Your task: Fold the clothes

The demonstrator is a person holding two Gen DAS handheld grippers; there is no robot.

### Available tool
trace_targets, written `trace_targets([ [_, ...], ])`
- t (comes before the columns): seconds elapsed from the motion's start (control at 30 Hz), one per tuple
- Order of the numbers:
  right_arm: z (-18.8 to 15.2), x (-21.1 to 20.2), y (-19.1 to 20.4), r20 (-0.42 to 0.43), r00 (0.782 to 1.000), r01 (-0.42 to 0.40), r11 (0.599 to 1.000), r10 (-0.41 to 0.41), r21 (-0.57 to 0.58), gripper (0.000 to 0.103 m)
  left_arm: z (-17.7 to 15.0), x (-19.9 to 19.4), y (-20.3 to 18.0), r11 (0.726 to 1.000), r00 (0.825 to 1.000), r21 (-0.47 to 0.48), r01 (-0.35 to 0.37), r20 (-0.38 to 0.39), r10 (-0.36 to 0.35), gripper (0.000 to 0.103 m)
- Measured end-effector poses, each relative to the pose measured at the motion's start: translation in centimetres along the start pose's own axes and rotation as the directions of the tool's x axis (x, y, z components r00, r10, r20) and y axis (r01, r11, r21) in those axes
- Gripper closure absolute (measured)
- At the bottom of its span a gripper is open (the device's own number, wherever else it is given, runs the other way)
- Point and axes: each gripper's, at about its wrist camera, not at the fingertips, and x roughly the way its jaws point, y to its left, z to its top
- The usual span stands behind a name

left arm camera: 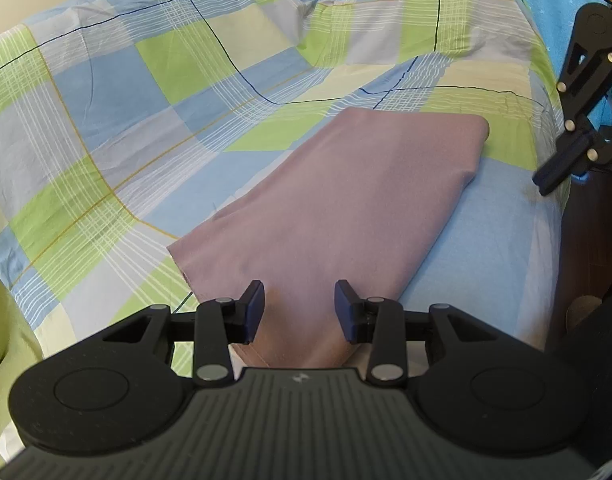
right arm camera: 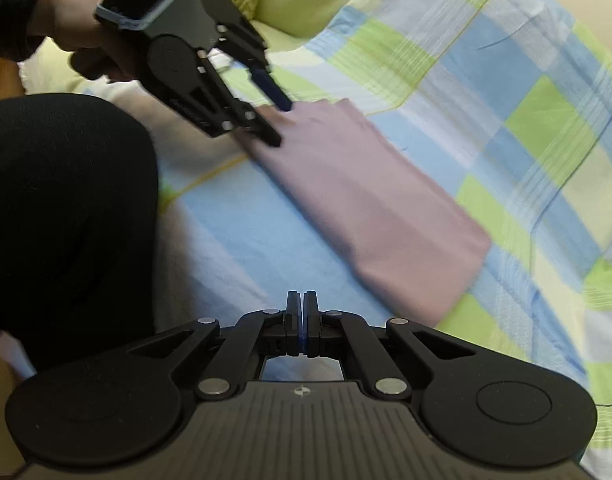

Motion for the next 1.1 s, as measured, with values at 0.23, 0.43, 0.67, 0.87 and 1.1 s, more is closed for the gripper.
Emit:
trace_targets([
  [0.23,0.3,0.5,-0.6,0.026,0.993,0.11,0.992,-0.111,0.063,0.077,-0.1,0.1,0.0,1.0,1.0,-0.002,-0.001,0.003,0.001,0.069],
  [0.43,1.6,2.5,-2.1,0.053,0.992,0.118,0.993,-0.119,0.025,0.082,0.0,0.0,0.0,1.0,1.0,-0.006,0.001,0.003,-0.001,0.068],
  [0.67,1.9,3.8,-3.3,0.044,0.996,0.081,0.996,-0.082,0.023,0.088,0.3,-0.4,-0.1,1.0,0.999,0.013,0.007,0.032,-0.007,0.067],
  [0.87,2.0,4.4,-2.6,0.026,0.997,0.069,0.997,-0.068,-0.03,0.088,1.5,-0.6,-0.7,0.998,0.997,0.048,0.044,0.057,-0.047,0.064],
  [1.1,1.8,4.6,-3.9,0.048,0.998,0.029,0.999,-0.031,0.037,0.1,1.8,0.1,-2.0,0.994,0.996,0.088,0.071,0.04,-0.075,0.063],
])
